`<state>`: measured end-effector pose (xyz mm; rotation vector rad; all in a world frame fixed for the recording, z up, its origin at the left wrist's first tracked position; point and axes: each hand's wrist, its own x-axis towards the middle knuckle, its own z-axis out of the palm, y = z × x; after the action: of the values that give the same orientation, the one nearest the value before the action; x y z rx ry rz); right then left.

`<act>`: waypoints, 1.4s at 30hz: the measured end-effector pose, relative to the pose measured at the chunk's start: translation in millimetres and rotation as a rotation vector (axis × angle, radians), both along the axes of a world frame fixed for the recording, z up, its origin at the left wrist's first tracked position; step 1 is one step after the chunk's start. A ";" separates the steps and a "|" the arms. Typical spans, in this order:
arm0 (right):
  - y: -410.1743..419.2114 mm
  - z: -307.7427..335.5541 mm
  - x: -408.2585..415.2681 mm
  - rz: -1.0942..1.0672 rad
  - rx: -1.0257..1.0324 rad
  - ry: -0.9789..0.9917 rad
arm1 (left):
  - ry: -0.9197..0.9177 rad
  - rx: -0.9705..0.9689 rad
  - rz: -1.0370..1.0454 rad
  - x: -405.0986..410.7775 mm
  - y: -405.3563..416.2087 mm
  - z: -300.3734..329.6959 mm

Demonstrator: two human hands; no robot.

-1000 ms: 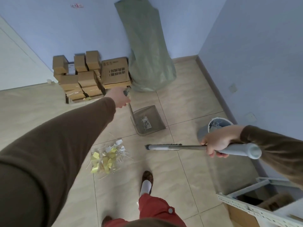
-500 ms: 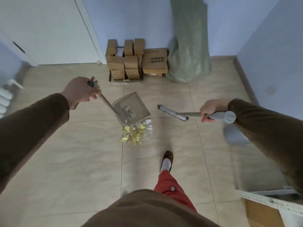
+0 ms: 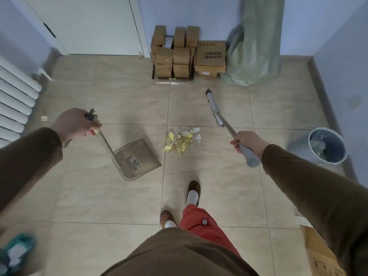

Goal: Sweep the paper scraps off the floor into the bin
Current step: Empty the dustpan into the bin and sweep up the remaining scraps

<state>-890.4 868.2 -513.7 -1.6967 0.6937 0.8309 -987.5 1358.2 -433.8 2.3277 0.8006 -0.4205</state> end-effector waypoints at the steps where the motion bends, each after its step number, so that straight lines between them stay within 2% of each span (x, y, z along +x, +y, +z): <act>1: 1.7 -0.5 -0.5 0.012 -0.006 -0.026 | 0.009 -0.010 0.009 -0.1 3.5 -8.1; 6: 1.0 -17.5 2.9 0.103 -0.078 -0.128 | 0.041 -0.035 0.039 18.4 15.9 -28.4; 10: -5.1 -45.8 19.7 0.187 -0.187 0.013 | 0.054 -0.051 0.044 41.6 17.4 -27.4; 15: 30.7 -79.6 24.9 0.298 -0.340 0.052 | 0.073 -0.069 -0.009 69.7 -4.7 -24.1; 20: 80.7 -97.7 -6.9 0.330 -0.196 0.110 | 0.095 -0.019 -0.126 96.1 -31.9 -20.7; 25: 112.2 -105.3 -51.9 0.366 -0.172 0.187 | 0.080 -0.033 -0.169 127.3 -61.6 -18.1; 28: 119.9 -92.5 -76.6 0.493 -0.131 0.196 | 0.064 -0.049 -0.179 141.4 -80.4 -19.4; 32: 120.5 -75.5 -98.0 0.408 0.019 0.302 | 0.076 -0.072 -0.143 142.8 -95.7 -22.0; 37: 96.0 -49.6 -111.6 0.368 0.157 0.306 | 0.082 -0.093 -0.055 112.4 -84.0 -26.2; 42: 60.1 -18.6 -125.9 0.218 0.242 0.316 | 0.171 -0.188 0.042 79.1 -65.5 -27.3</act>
<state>-1016.4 928.3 -532.2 -1.4528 0.5952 1.3030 -908.4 1292.7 -461.1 2.1177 0.8500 -0.6554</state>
